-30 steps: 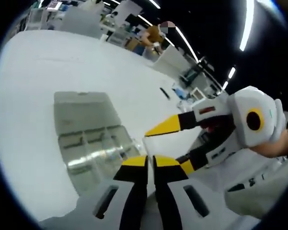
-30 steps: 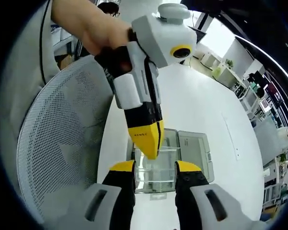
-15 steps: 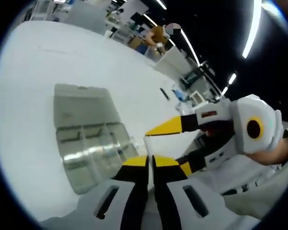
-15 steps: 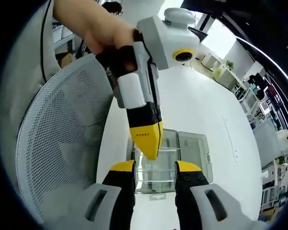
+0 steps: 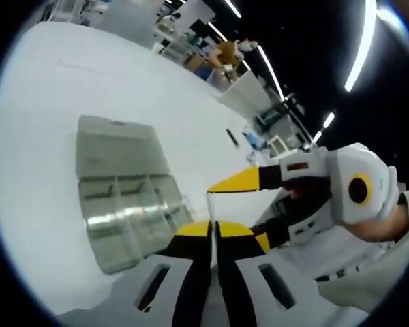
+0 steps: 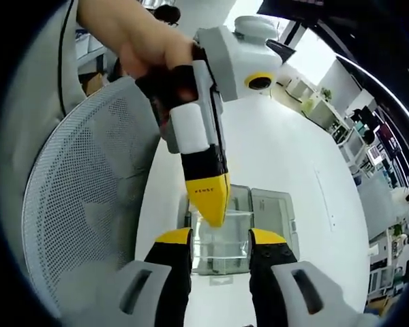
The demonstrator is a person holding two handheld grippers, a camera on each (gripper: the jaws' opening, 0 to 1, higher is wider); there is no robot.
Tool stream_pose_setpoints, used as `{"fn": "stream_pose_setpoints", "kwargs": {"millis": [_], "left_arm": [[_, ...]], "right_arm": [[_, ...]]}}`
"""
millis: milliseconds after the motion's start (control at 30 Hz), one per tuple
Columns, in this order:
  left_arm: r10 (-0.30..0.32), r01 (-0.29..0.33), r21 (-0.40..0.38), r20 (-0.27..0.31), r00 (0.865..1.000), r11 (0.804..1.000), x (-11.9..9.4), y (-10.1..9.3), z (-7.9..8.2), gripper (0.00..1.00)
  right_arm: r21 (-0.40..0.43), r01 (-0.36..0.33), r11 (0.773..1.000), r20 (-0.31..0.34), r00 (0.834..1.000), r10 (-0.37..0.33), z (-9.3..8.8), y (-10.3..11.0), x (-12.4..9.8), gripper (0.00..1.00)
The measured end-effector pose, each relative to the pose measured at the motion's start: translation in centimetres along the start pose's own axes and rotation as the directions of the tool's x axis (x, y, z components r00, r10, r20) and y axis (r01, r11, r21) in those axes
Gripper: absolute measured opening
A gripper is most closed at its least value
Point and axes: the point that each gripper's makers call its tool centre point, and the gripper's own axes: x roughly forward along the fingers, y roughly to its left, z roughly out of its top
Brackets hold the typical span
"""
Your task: Insert the divider into the dual guide fixture by aligning both edges with the guide slots and pushing it downward to the bottom, including one-sided entry, uneven engagement, binding, and posture correction.
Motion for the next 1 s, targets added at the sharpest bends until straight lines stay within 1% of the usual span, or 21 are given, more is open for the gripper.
{"fn": "stream_pose_setpoints", "kwargs": {"millis": [33, 67, 233, 333, 500, 767, 867, 933, 1000], "left_arm": [[0.005, -0.005, 0.012, 0.004, 1.0, 1.0, 0.02, 0.12, 0.08, 0.0], [0.002, -0.002, 0.006, 0.004, 1.0, 1.0, 0.04, 0.1, 0.07, 0.0], [-0.003, 0.003, 0.006, 0.012, 1.0, 1.0, -0.09, 0.17, 0.13, 0.0], [-0.005, 0.004, 0.021, 0.011, 1.0, 1.0, -0.11, 0.26, 0.02, 0.0], [-0.014, 0.012, 0.076, 0.016, 1.0, 0.997, -0.11, 0.12, -0.08, 0.0], [-0.026, 0.022, 0.139, 0.023, 0.999, 0.99, -0.18, -0.13, -0.04, 0.0], [-0.03, 0.025, 0.167, 0.024, 0.999, 0.986, -0.18, -0.24, -0.08, 0.0], [-0.035, 0.029, 0.203, 0.025, 0.999, 0.979, -0.17, -0.33, -0.12, 0.0], [-0.037, 0.031, 0.221, 0.023, 0.999, 0.975, -0.16, -0.44, -0.25, 0.0]], "right_arm": [[-0.004, -0.001, 1.0, -0.001, 1.0, 0.001, 0.0, 0.0, -0.04, 0.28], [-0.008, -0.002, 1.0, 0.001, 1.0, 0.002, 0.0, -0.04, -0.07, 0.27], [0.004, 0.0, 1.0, 0.002, 1.0, 0.0, -0.08, -0.16, -0.15, 0.29], [0.01, 0.002, 1.0, 0.001, 1.0, -0.002, -0.16, -0.31, -0.24, 0.29], [0.032, -0.004, 0.999, 0.012, 1.0, 0.004, -0.33, -0.65, -0.38, 0.26], [0.039, -0.021, 0.999, 0.013, 1.0, 0.02, -0.69, -0.8, -0.62, 0.21], [0.036, -0.025, 0.999, 0.013, 1.0, 0.025, -0.73, -0.86, -0.7, 0.18], [0.035, -0.029, 0.999, 0.014, 0.999, 0.029, -0.73, -0.89, -0.77, 0.17], [0.037, -0.033, 0.999, 0.014, 0.999, 0.033, -0.8, -0.96, -0.81, 0.17]]}}
